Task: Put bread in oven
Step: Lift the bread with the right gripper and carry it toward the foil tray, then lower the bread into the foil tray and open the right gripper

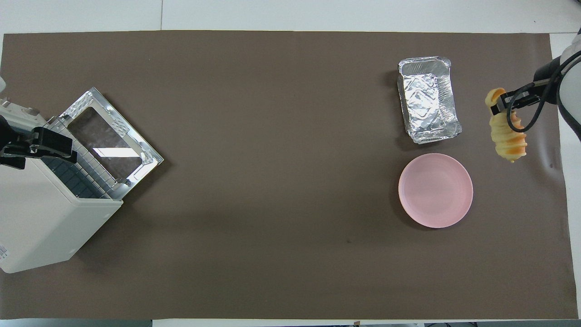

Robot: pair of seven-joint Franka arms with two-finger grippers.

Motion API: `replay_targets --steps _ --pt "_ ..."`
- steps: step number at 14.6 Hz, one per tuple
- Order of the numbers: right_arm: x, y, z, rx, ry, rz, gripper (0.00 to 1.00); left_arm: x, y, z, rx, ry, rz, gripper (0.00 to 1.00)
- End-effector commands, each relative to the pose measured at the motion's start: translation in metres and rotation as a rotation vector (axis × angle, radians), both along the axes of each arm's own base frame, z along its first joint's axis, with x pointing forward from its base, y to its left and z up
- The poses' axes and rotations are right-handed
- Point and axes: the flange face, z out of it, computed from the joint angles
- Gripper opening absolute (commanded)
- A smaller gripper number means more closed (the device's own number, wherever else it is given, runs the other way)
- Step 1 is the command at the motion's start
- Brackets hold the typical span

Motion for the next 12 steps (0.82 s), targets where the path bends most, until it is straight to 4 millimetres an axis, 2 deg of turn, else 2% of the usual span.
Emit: replay_targets --steps 1,3,4,7,8,9,12 --pt "0.022 0.018 -0.025 -0.015 0.007 -0.016 0.00 -0.009 0.004 0.003 -0.011 0.000 0.005 1.00" --pt "0.044 0.018 -0.054 -0.018 0.012 -0.020 0.00 -0.009 0.004 0.003 -0.011 0.000 0.005 1.00" --pt "0.059 0.029 -0.073 -0.023 0.021 -0.017 0.00 -0.009 0.004 0.003 -0.011 0.000 0.005 1.00" --pt "0.078 0.055 -0.111 -0.103 0.014 -0.005 0.00 -0.009 0.004 0.003 -0.011 0.000 0.005 1.00" --pt "0.082 0.072 -0.117 -0.114 0.009 0.001 0.00 -0.009 0.004 0.003 -0.011 0.000 0.005 1.00" --pt "0.088 0.077 -0.119 -0.119 0.002 -0.007 0.00 -0.009 0.004 0.003 -0.011 0.000 0.005 1.00" --pt "0.105 0.078 -0.132 -0.123 -0.014 -0.008 0.00 -0.009 0.004 0.003 -0.011 0.000 0.005 1.00"
